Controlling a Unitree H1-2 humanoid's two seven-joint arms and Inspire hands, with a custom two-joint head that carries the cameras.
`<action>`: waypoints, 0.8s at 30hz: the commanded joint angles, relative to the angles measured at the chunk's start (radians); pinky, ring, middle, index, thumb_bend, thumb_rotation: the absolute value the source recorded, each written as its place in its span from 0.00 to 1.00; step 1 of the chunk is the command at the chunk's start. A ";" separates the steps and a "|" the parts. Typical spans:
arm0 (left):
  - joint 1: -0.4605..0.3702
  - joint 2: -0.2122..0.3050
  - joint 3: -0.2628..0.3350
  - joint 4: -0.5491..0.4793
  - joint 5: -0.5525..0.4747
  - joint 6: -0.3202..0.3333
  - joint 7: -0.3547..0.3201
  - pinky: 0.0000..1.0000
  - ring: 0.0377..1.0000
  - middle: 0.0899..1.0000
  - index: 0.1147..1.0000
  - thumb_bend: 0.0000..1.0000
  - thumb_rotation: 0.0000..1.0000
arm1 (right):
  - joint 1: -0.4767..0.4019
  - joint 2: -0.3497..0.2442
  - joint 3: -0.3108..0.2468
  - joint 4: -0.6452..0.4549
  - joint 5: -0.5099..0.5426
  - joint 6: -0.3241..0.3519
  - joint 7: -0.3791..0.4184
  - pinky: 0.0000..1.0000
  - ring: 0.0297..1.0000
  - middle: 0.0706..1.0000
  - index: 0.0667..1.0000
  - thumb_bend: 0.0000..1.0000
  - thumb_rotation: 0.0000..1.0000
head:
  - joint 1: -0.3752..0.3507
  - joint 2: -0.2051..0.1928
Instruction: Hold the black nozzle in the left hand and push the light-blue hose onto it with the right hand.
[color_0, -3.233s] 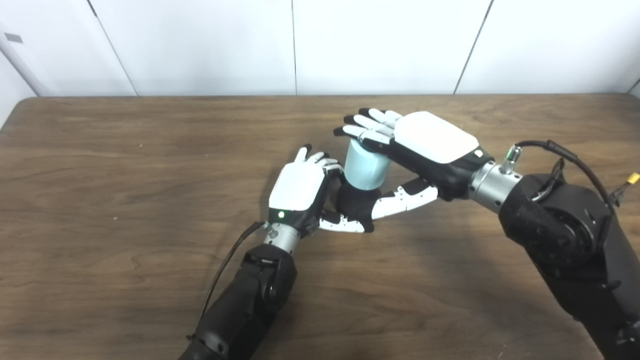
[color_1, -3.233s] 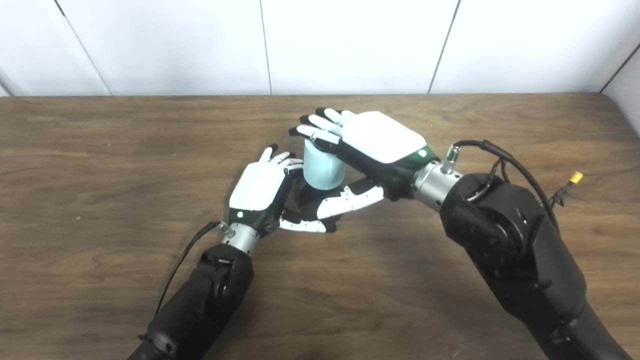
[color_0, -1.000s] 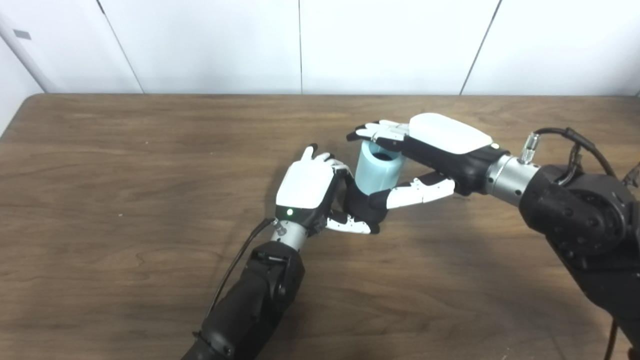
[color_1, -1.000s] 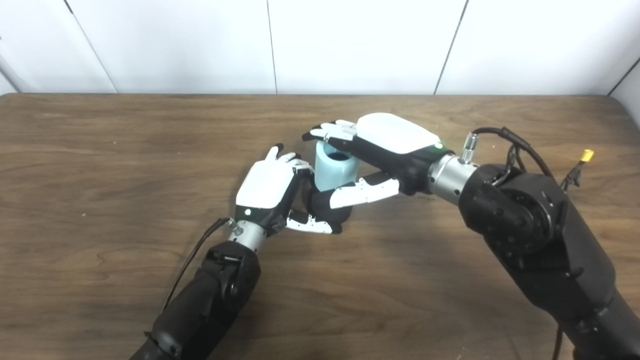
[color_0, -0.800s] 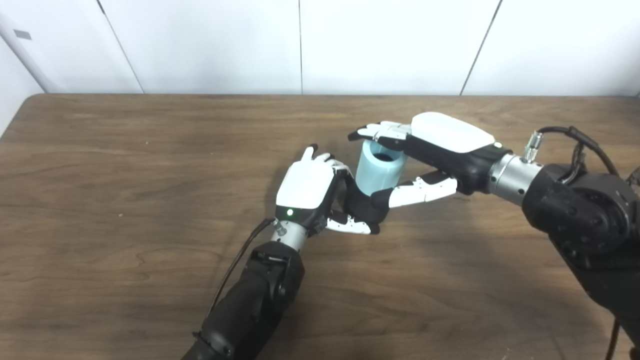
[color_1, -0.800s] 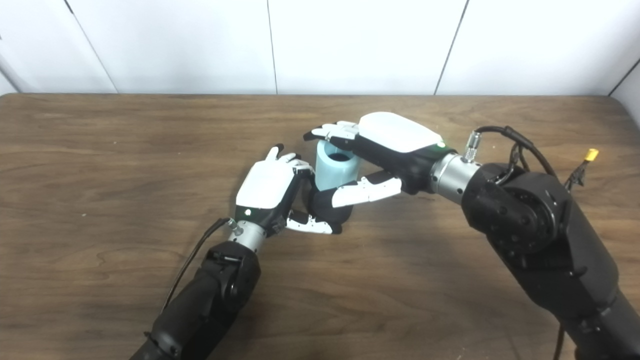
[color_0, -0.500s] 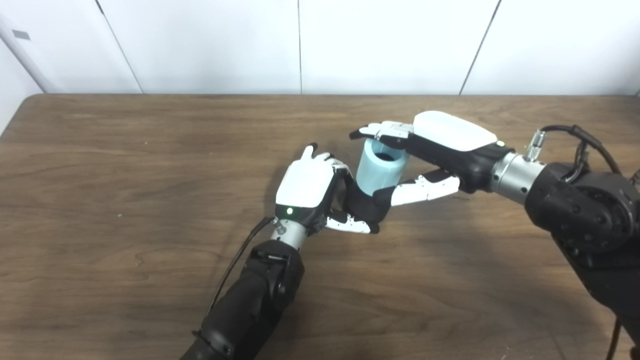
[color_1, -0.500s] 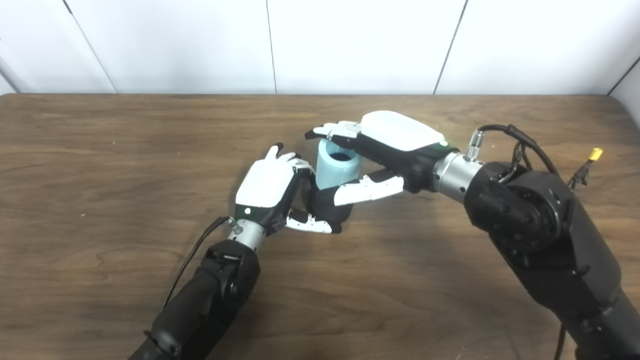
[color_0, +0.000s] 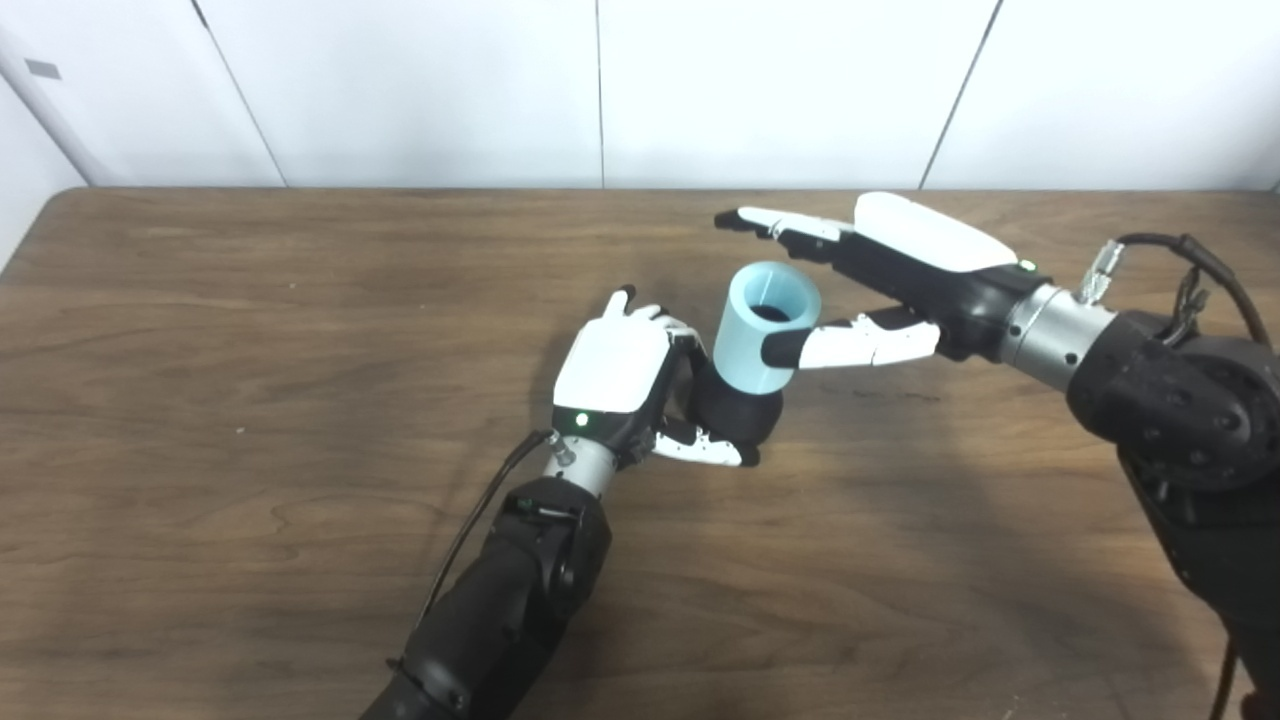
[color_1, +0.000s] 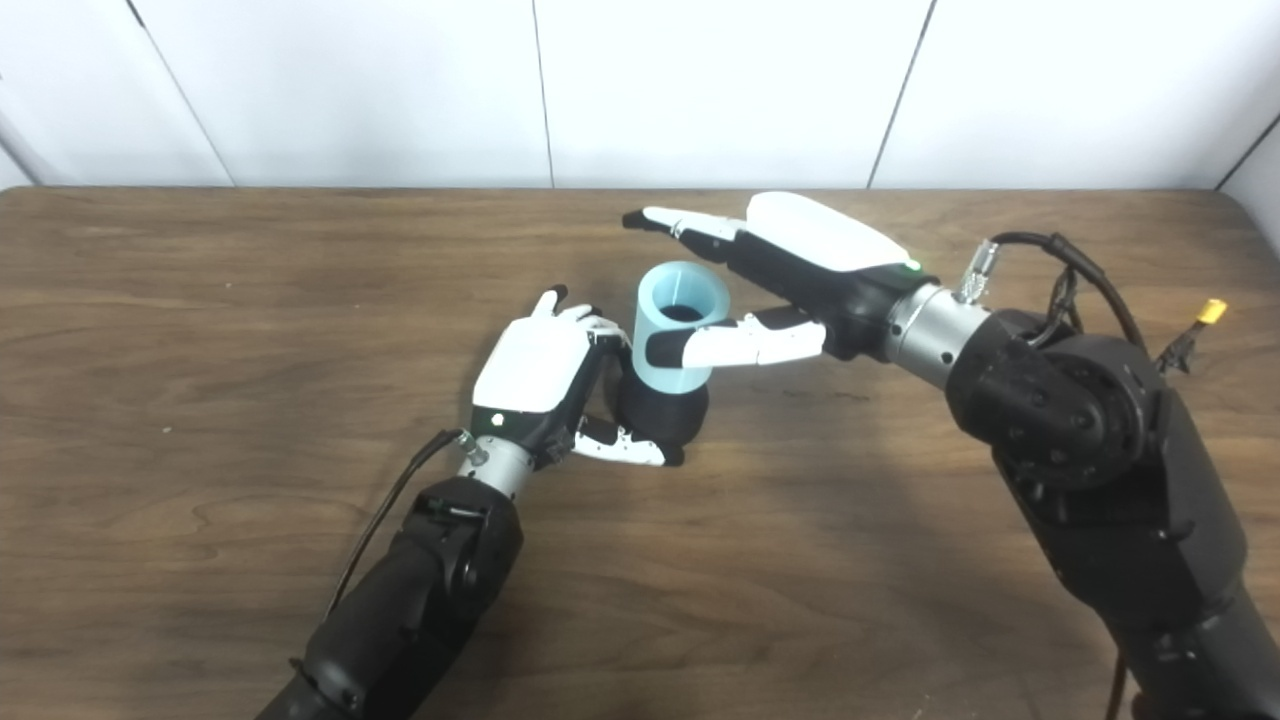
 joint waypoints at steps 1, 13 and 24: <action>0.028 0.013 -0.025 0.032 0.008 0.024 -0.096 1.00 0.86 0.73 0.41 0.52 0.06 | -0.036 -0.004 -0.028 -0.001 0.009 -0.009 -0.040 0.84 0.94 0.96 0.96 0.72 1.00 | 0.001 0.000; 0.033 0.014 -0.008 0.038 -0.008 0.005 -0.069 1.00 0.86 0.72 0.42 0.52 0.06 | -0.042 -0.009 -0.053 -0.013 0.008 -0.004 -0.069 0.75 0.94 0.96 0.95 0.71 1.00 | 0.001 -0.001; 0.049 0.027 0.008 0.055 -0.032 -0.076 0.051 1.00 0.85 0.76 0.67 0.97 0.21 | -0.032 -0.004 -0.063 -0.015 0.004 -0.007 -0.078 0.71 0.91 0.94 0.93 0.70 1.00 | 0.004 -0.002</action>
